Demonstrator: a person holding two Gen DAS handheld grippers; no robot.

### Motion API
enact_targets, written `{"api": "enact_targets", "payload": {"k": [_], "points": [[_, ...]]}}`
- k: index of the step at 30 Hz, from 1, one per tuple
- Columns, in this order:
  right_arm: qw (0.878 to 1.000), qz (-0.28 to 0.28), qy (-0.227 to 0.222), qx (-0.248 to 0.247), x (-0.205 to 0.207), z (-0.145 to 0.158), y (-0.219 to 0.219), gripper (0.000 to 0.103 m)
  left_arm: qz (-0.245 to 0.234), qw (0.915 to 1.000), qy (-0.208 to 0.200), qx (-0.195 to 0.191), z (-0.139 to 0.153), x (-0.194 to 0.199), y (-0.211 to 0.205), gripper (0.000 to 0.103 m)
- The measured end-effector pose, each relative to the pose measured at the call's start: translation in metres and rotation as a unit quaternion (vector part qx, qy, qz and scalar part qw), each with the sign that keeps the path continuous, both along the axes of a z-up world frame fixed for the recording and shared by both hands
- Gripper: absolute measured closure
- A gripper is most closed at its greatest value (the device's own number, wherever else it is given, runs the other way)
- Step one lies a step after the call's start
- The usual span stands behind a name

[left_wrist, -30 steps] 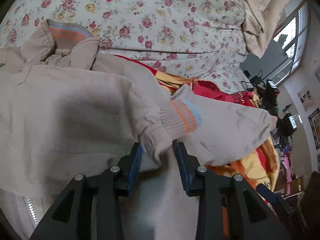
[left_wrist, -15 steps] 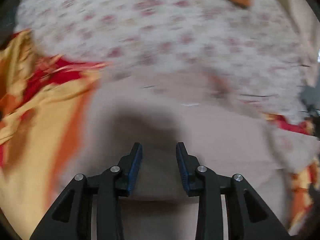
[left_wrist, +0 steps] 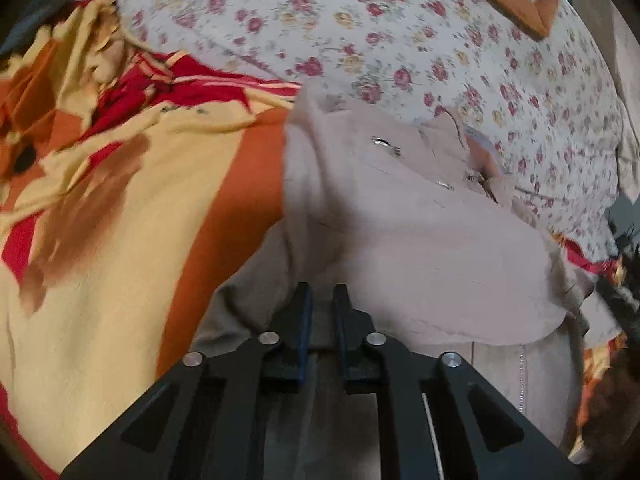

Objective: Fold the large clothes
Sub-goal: 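Open the left gripper on the jacket front while the right gripper grasps the other ribbed cuff, then carry the held ribbed cuff across the jacket front with the right gripper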

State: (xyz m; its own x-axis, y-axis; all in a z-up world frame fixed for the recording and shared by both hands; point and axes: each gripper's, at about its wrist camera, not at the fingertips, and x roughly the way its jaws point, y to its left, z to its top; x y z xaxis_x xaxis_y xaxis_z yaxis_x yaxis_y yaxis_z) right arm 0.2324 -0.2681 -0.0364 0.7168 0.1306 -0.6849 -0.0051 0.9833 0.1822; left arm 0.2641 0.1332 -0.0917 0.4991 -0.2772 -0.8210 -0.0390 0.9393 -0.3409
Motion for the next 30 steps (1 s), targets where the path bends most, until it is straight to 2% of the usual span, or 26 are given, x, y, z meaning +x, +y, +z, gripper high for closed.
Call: {"api": "enact_targets", "payload": {"k": [3, 4, 5, 8, 10, 12, 14, 16, 17, 18, 20, 22, 24, 26, 27, 29, 30], "points": [[0.998, -0.02, 0.06, -0.015, 0.02, -0.038, -0.01, 0.038, 0.008, 0.9998, 0.002, -0.018, -0.002, -0.003, 0.006, 0.103], [0.996, -0.032, 0.084, -0.016, 0.023, -0.049, -0.017, 0.039, 0.011, 0.9997, 0.001, -0.02, -0.003, -0.004, 0.006, 0.103], [0.995, -0.039, 0.09, -0.011, 0.024, -0.056, -0.023, 0.039, 0.011, 0.9997, 0.0, -0.02, -0.003, -0.005, 0.005, 0.103], [0.996, -0.035, 0.087, -0.009, 0.022, -0.054, -0.024, 0.038, 0.01, 0.9998, -0.006, -0.016, -0.003, -0.007, 0.004, 0.103], [0.995, -0.018, 0.09, -0.027, 0.021, -0.056, -0.017, 0.03, 0.013, 0.9995, -0.006, -0.027, -0.003, -0.008, 0.008, 0.103], [0.995, -0.018, 0.085, -0.051, 0.018, -0.05, -0.013, 0.03, 0.019, 0.9991, -0.005, -0.038, -0.002, -0.012, 0.011, 0.103], [0.996, -0.031, 0.065, -0.045, 0.011, -0.038, -0.013, 0.032, 0.02, 0.999, -0.014, -0.037, 0.005, -0.02, 0.012, 0.103], [0.999, -0.026, 0.007, -0.026, -0.001, -0.018, -0.012, 0.032, 0.022, 0.9991, -0.03, -0.018, 0.013, -0.03, 0.009, 0.103], [0.999, -0.022, -0.002, -0.026, -0.003, -0.016, -0.011, 0.032, 0.022, 0.999, -0.039, -0.005, 0.017, -0.033, 0.007, 0.102], [0.999, -0.009, 0.022, -0.03, 0.002, -0.023, -0.008, 0.03, 0.021, 0.9986, -0.048, 0.011, 0.02, -0.036, 0.004, 0.1], [0.993, -0.008, 0.105, -0.051, 0.013, -0.049, -0.009, 0.03, 0.02, 0.998, -0.056, 0.018, 0.022, -0.038, 0.002, 0.1], [0.995, -0.016, 0.082, -0.055, 0.01, -0.039, -0.014, 0.038, 0.025, 0.9974, -0.066, 0.017, 0.027, -0.04, 0.003, 0.1], [0.998, -0.052, 0.033, -0.021, -0.005, -0.006, -0.04, 0.039, 0.036, 0.9959, -0.082, 0.015, 0.034, -0.043, 0.008, 0.1], [0.995, -0.099, -0.019, -0.002, -0.027, 0.023, -0.076, 0.038, 0.045, 0.9948, -0.092, 0.001, 0.039, -0.044, 0.014, 0.099], [0.989, -0.143, -0.047, 0.004, -0.044, 0.04, -0.106, 0.037, 0.05, 0.9944, -0.092, -0.01, 0.04, -0.044, 0.016, 0.098], [0.976, -0.204, -0.072, 0.013, -0.067, 0.055, -0.155, 0.036, 0.055, 0.9945, -0.087, -0.022, 0.039, -0.042, 0.018, 0.097], [0.964, -0.251, -0.086, 0.012, -0.085, 0.061, -0.192, 0.036, 0.055, 0.9946, -0.083, -0.027, 0.038, -0.04, 0.018, 0.097]]}}
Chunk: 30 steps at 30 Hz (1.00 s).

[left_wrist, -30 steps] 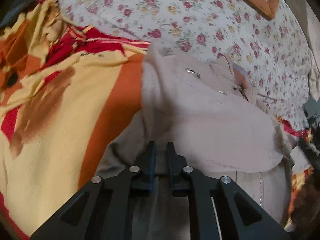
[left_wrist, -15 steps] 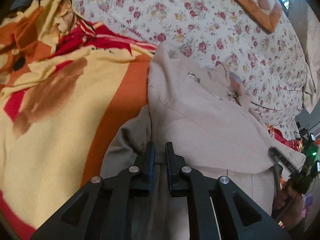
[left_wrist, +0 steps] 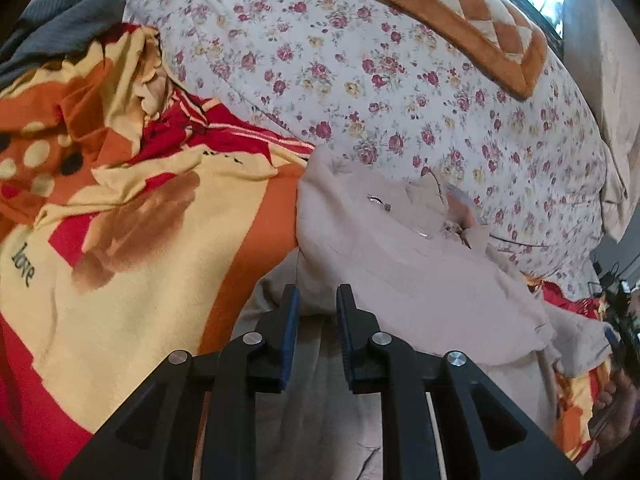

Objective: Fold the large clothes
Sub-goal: 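Carry the held ribbed cuff across the jacket front with the right gripper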

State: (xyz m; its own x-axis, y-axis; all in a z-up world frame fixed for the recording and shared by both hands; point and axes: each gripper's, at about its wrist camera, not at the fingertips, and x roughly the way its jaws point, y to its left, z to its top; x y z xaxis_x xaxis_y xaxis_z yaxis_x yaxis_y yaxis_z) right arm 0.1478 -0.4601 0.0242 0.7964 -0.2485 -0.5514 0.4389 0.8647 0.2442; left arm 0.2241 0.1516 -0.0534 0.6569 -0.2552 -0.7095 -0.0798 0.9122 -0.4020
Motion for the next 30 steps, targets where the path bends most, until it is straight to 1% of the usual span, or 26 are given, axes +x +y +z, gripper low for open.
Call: {"api": "enact_targets", "payload": {"k": [2, 3, 5, 8, 9, 10, 11, 12, 15, 17, 19, 21, 23, 24, 25, 26, 27, 28, 30], "points": [[0.999, -0.045, -0.009, 0.007, -0.027, 0.001, -0.055, 0.036, 0.0, 0.9999, 0.006, -0.01, -0.002, 0.002, 0.0, 0.097], [0.998, -0.055, -0.006, 0.015, -0.034, -0.001, -0.072, 0.036, -0.002, 0.9999, 0.007, -0.013, -0.003, 0.003, -0.001, 0.097], [0.996, -0.082, -0.006, 0.046, -0.058, -0.011, -0.116, 0.036, -0.005, 0.9998, 0.01, -0.016, -0.004, 0.003, -0.003, 0.097], [0.992, -0.086, -0.01, 0.088, -0.08, -0.03, -0.155, 0.036, -0.006, 0.9995, 0.018, -0.027, -0.008, 0.006, -0.004, 0.097], [0.991, -0.078, -0.013, 0.112, -0.085, -0.042, -0.165, 0.036, -0.005, 0.9992, 0.022, -0.032, -0.01, 0.008, -0.004, 0.097], [0.991, -0.069, -0.018, 0.116, -0.087, -0.047, -0.17, 0.039, -0.005, 0.999, 0.028, -0.035, -0.013, 0.009, -0.005, 0.097], [0.993, -0.065, -0.021, 0.092, -0.086, -0.047, -0.167, 0.041, -0.005, 0.9987, 0.036, -0.036, -0.016, 0.01, -0.006, 0.097], [0.995, -0.06, -0.016, 0.083, -0.085, -0.045, -0.168, 0.041, -0.005, 0.9985, 0.04, -0.037, -0.018, 0.011, -0.006, 0.097], [0.995, -0.054, -0.007, 0.086, -0.069, -0.049, -0.175, 0.04, -0.006, 0.9983, 0.046, -0.037, -0.022, 0.011, -0.007, 0.097], [0.993, -0.057, -0.017, 0.101, -0.063, -0.048, -0.186, 0.041, -0.004, 0.9983, 0.045, -0.035, -0.023, 0.011, -0.006, 0.097], [0.992, -0.061, -0.018, 0.109, -0.053, -0.047, -0.193, 0.043, -0.003, 0.9983, 0.047, -0.034, -0.024, 0.012, -0.006, 0.097], [0.993, -0.06, -0.009, 0.102, -0.042, -0.045, -0.197, 0.043, -0.004, 0.9982, 0.05, -0.034, -0.026, 0.014, -0.007, 0.097], [0.993, -0.056, -0.01, 0.099, -0.039, -0.043, -0.198, 0.043, -0.005, 0.9981, 0.052, -0.033, -0.027, 0.014, -0.008, 0.097], [0.993, -0.058, -0.013, 0.1, -0.039, -0.043, -0.199, 0.051, -0.005, 0.998, 0.053, -0.034, -0.027, 0.014, -0.008, 0.097], [0.992, -0.063, -0.022, 0.107, -0.044, -0.043, -0.201, 0.064, -0.004, 0.998, 0.053, -0.035, -0.027, 0.015, -0.007, 0.097], [0.99, -0.065, -0.033, 0.119, -0.05, -0.043, -0.203, 0.07, -0.002, 0.9979, 0.053, -0.037, -0.027, 0.015, -0.007, 0.097], [0.989, -0.069, -0.038, 0.122, -0.053, -0.042, -0.203, 0.074, -0.001, 0.9978, 0.053, -0.04, -0.027, 0.015, -0.006, 0.097], [0.989, -0.074, -0.04, 0.119, -0.057, -0.04, -0.201, 0.076, 0.001, 0.9977, 0.054, -0.041, -0.027, 0.015, -0.006, 0.097], [0.99, -0.077, -0.045, 0.111, -0.062, -0.033, -0.193, 0.078, 0.002, 0.9978, 0.051, -0.041, -0.025, 0.014, -0.006, 0.097]]}}
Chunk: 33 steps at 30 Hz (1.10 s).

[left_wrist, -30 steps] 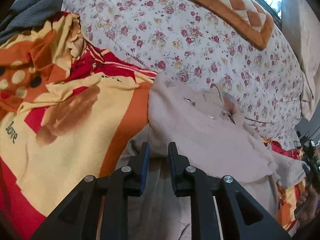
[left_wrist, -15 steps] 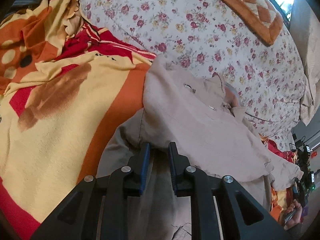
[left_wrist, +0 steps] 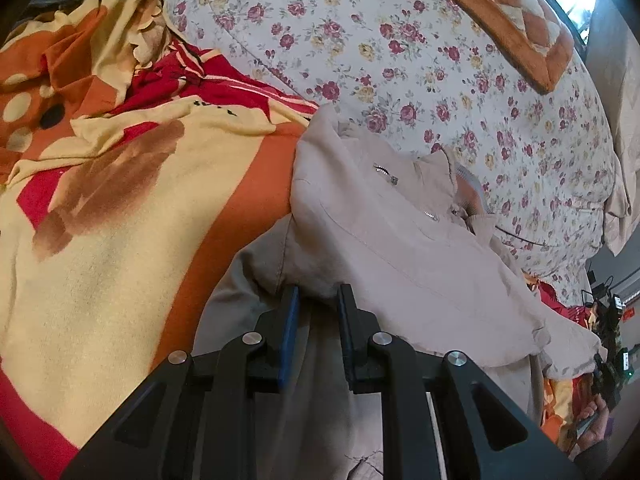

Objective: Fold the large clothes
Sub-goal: 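Carry the held ribbed cuff across the jacket front with the right gripper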

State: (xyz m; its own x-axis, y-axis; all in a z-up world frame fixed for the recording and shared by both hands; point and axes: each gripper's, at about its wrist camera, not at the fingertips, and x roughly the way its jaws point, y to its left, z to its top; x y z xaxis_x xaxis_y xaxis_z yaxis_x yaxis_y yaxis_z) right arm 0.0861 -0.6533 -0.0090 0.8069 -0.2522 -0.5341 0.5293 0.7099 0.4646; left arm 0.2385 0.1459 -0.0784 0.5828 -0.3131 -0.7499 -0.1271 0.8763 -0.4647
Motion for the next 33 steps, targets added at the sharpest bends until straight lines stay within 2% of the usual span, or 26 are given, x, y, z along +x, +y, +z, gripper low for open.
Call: {"api": "enact_targets", "payload": {"k": [4, 8, 11, 14, 17, 21, 25, 30, 33], "points": [[0.999, 0.022, -0.029, -0.026, 0.009, 0.029, 0.043, 0.078, 0.01, 0.9997, -0.018, 0.011, 0.009, -0.003, 0.004, 0.097], [0.993, 0.096, -0.069, -0.009, 0.049, 0.056, 0.111, 0.078, 0.042, 0.9984, -0.033, 0.017, 0.018, -0.009, 0.02, 0.097], [0.982, 0.164, -0.089, 0.015, 0.093, 0.068, 0.191, 0.078, 0.086, 0.9954, -0.04, 0.015, 0.025, -0.014, 0.044, 0.087], [0.971, 0.221, -0.092, 0.026, 0.128, 0.071, 0.268, 0.078, 0.119, 0.9922, -0.034, 0.01, 0.026, -0.016, 0.064, 0.086], [0.954, 0.287, -0.086, 0.013, 0.167, 0.073, 0.368, 0.078, 0.139, 0.9895, -0.037, -0.013, 0.028, -0.018, 0.08, 0.086], [0.937, 0.343, -0.067, 0.017, 0.201, 0.056, 0.467, 0.078, 0.159, 0.9859, -0.049, -0.02, 0.033, -0.02, 0.094, 0.086], [0.92, 0.392, -0.023, 0.007, 0.22, 0.018, 0.555, 0.078, 0.174, 0.9828, -0.054, -0.031, 0.034, -0.019, 0.106, 0.086], [0.909, 0.414, 0.052, -0.008, 0.236, -0.05, 0.613, 0.078, 0.164, 0.9839, -0.057, -0.043, 0.034, -0.015, 0.105, 0.086], [0.906, 0.415, 0.083, -0.011, 0.242, -0.075, 0.62, 0.078, 0.161, 0.9844, -0.059, -0.04, 0.035, -0.013, 0.102, 0.086]]}}
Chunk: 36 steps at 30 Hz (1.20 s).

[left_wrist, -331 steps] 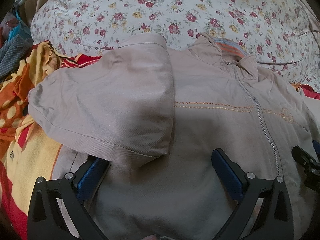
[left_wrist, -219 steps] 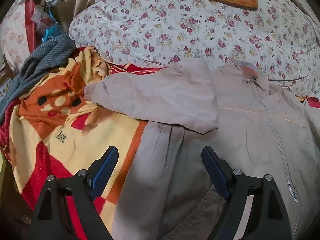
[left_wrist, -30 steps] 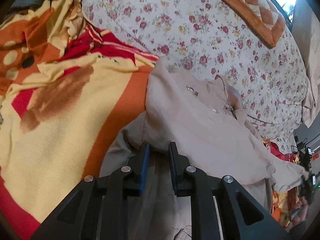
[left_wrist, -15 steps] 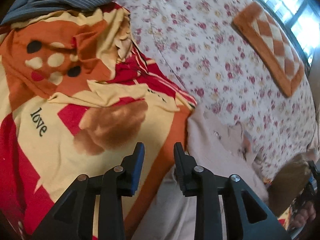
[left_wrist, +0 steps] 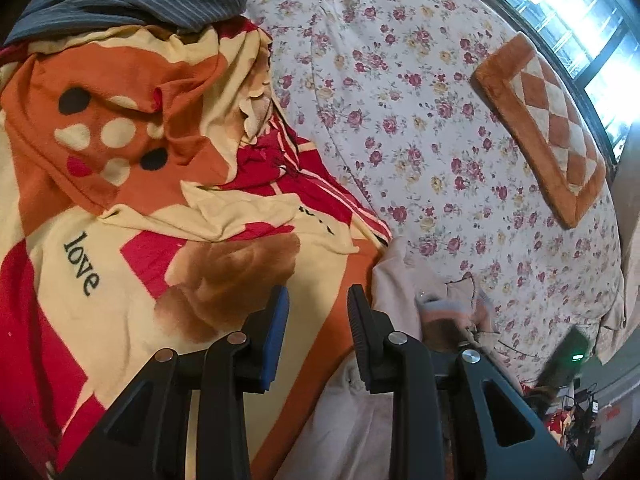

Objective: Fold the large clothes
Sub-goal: 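Carry the held ribbed cuff across the jacket front with the right gripper, then lower the cuff onto the jacket front and open the right gripper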

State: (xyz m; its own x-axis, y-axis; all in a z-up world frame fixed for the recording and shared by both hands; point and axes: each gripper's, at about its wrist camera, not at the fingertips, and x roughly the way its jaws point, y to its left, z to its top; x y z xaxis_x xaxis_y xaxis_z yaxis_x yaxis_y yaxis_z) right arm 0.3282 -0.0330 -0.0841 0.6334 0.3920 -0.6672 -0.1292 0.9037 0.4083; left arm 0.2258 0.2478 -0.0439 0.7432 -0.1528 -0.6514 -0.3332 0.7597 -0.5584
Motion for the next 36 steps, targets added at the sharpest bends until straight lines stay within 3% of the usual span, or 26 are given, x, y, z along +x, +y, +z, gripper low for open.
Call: {"api": "enact_targets", "payload": {"k": [2, 4, 9, 13, 16, 19, 21, 22, 23, 24, 26, 27, 28, 31, 33, 36], "points": [[1.0, 0.011, 0.022, 0.0, 0.004, -0.014, 0.003, 0.073, -0.003, 1.0, 0.0, 0.008, 0.0, 0.002, -0.003, 0.086], [0.999, 0.029, 0.028, 0.007, 0.002, -0.016, 0.002, 0.06, -0.009, 0.9999, 0.001, 0.014, 0.0, 0.005, -0.007, 0.086], [0.997, 0.071, 0.018, -0.011, -0.03, 0.022, -0.024, 0.059, -0.041, 0.9983, -0.002, 0.041, 0.001, 0.011, -0.026, 0.086], [0.993, 0.032, -0.022, -0.113, -0.075, 0.053, -0.097, 0.059, -0.116, 0.9911, -0.024, 0.06, 0.003, 0.022, -0.071, 0.086], [0.986, -0.046, -0.048, -0.15, -0.102, 0.068, -0.18, 0.059, -0.186, 0.9763, -0.059, 0.095, 0.007, 0.029, -0.123, 0.086], [0.98, -0.13, -0.058, -0.14, -0.119, 0.065, -0.253, 0.06, -0.268, 0.9528, -0.095, 0.107, 0.008, 0.036, -0.176, 0.086], [0.975, -0.168, -0.06, -0.131, -0.129, 0.053, -0.286, 0.069, -0.302, 0.94, -0.099, 0.123, 0.001, 0.043, -0.198, 0.086], [0.974, -0.185, -0.038, -0.128, -0.128, 0.045, -0.299, 0.076, -0.314, 0.9364, -0.086, 0.132, -0.006, 0.051, -0.205, 0.086], [0.976, -0.192, -0.009, -0.102, -0.122, 0.039, -0.309, 0.081, -0.316, 0.9354, -0.062, 0.147, -0.017, 0.06, -0.211, 0.086], [0.979, -0.186, -0.018, -0.086, -0.12, 0.04, -0.311, 0.085, -0.305, 0.9377, -0.038, 0.162, -0.026, 0.067, -0.211, 0.086], [0.979, -0.17, -0.05, -0.098, -0.115, 0.046, -0.301, 0.085, -0.273, 0.947, 0.015, 0.169, -0.048, 0.078, -0.2, 0.091], [0.982, -0.148, -0.068, -0.1, -0.111, 0.05, -0.29, 0.085, -0.263, 0.95, 0.037, 0.164, -0.059, 0.081, -0.194, 0.103], [0.984, -0.13, -0.074, -0.094, -0.106, 0.05, -0.283, 0.085, -0.255, 0.9523, 0.054, 0.158, -0.067, 0.084, -0.188, 0.103], [0.991, -0.082, -0.026, -0.102, -0.089, 0.032, -0.264, 0.086, -0.247, 0.9588, 0.054, 0.13, -0.07, 0.081, -0.176, 0.103], [0.987, -0.069, 0.066, -0.131, -0.074, 0.001, -0.263, 0.089, -0.25, 0.9579, 0.05, 0.131, -0.069, 0.077, -0.179, 0.103], [0.988, -0.08, 0.081, -0.103, -0.071, 0.0, -0.273, 0.089, -0.245, 0.9592, 0.039, 0.136, -0.065, 0.069, -0.178, 0.103]]}}
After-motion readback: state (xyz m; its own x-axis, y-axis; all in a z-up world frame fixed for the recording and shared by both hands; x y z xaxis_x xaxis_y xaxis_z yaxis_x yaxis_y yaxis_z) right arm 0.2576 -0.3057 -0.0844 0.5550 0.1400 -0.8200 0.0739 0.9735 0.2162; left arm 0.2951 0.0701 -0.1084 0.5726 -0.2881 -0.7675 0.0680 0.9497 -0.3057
